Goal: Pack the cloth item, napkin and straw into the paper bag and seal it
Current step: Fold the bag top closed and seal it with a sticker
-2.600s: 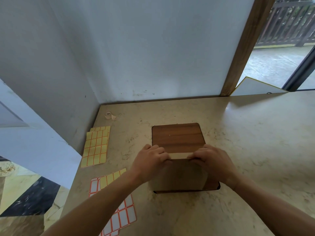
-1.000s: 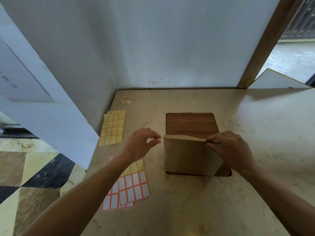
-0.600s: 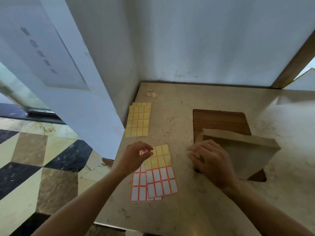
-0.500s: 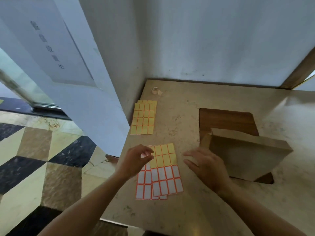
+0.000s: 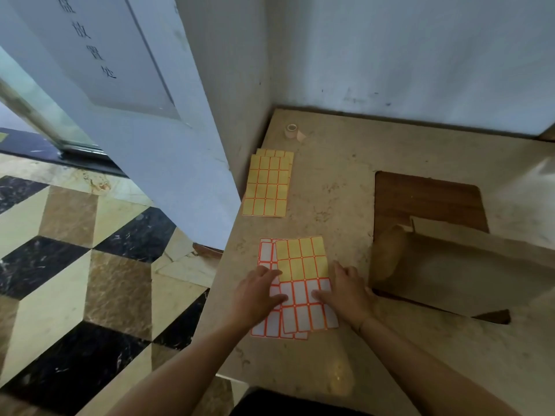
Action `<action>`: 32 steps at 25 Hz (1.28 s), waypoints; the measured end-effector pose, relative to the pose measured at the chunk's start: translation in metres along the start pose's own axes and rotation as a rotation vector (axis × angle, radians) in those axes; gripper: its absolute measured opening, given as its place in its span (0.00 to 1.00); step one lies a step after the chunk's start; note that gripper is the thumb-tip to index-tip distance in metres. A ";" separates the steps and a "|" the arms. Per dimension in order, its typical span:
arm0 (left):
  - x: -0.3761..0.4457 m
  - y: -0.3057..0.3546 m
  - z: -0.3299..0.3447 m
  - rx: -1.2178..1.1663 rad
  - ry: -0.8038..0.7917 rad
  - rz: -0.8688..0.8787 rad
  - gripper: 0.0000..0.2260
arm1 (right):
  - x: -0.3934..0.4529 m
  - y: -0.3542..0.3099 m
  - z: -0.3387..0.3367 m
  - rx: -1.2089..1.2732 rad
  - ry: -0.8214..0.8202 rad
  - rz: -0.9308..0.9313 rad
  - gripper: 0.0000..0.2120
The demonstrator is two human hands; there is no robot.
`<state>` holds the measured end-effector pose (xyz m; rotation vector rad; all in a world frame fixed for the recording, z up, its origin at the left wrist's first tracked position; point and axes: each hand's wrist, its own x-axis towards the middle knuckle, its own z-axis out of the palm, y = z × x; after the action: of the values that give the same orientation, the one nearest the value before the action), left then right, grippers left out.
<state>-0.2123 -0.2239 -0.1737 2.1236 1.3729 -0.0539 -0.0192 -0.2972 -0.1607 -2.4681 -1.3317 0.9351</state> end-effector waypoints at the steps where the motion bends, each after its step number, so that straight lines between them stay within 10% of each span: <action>1: 0.002 -0.001 0.002 0.037 -0.006 0.013 0.26 | 0.002 -0.002 0.000 0.002 0.010 0.017 0.29; 12: 0.013 -0.017 0.017 0.151 0.039 0.155 0.26 | 0.022 0.000 0.013 0.227 0.074 0.051 0.31; 18: 0.008 -0.017 0.019 0.157 0.063 0.158 0.27 | 0.005 0.004 -0.002 0.674 -0.187 0.049 0.23; 32: -0.005 0.009 -0.011 0.181 0.138 0.300 0.22 | -0.042 0.014 -0.038 0.707 -0.110 0.039 0.07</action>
<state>-0.2101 -0.2255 -0.1589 2.5056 1.1451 0.0932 -0.0035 -0.3348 -0.1187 -1.9169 -0.7797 1.2898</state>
